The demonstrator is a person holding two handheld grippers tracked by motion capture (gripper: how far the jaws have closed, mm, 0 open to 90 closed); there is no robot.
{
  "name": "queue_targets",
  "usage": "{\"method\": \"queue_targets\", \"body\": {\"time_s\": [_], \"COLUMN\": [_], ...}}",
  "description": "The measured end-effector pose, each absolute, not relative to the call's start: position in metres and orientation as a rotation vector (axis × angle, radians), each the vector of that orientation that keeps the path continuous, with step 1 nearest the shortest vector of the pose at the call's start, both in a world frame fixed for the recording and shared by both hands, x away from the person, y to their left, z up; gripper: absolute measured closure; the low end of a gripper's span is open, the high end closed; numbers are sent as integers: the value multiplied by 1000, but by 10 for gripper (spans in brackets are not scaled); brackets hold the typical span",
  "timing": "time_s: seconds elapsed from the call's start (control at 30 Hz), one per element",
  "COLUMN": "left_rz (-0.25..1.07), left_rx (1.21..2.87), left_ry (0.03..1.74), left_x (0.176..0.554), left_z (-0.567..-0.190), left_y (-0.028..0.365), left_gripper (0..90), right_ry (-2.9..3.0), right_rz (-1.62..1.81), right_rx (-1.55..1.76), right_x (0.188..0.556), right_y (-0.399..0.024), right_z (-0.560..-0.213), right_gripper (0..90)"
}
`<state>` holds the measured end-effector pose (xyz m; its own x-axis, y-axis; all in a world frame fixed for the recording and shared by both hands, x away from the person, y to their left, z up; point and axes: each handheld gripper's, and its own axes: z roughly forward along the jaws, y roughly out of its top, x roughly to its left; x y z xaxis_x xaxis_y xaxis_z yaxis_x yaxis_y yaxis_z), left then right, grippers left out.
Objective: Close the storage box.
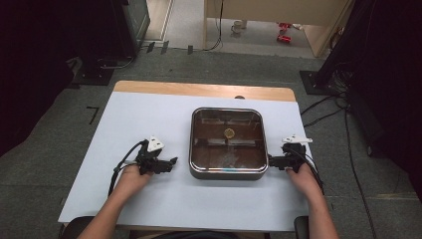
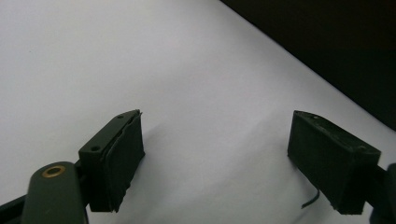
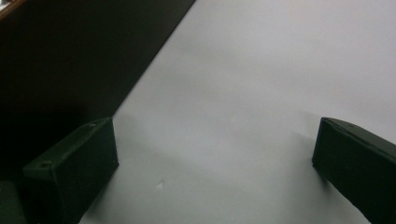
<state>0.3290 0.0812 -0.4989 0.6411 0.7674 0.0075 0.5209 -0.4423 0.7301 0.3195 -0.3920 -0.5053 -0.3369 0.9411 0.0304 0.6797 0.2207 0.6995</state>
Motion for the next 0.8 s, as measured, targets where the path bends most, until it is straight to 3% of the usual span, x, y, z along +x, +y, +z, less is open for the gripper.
{"method": "queue_targets", "body": {"time_s": [0.6,0.7,0.8], "left_rz": [449,467,478], "left_rx": [2153,2141,2142], "left_ry": [1007,1077,1084], "left_x": [330,330,329], "left_z": [-499,-499,-499], "left_y": [80,79,78], "left_gripper": [140,71,62], "right_ry": [2101,2102,2102], "right_rz": [882,881,881], "right_rx": [1497,1497,1497], "right_x": [320,319,319], "right_y": [-392,-392,-392], "right_z": [-505,-505,-505], "right_gripper": [0,0,0]}}
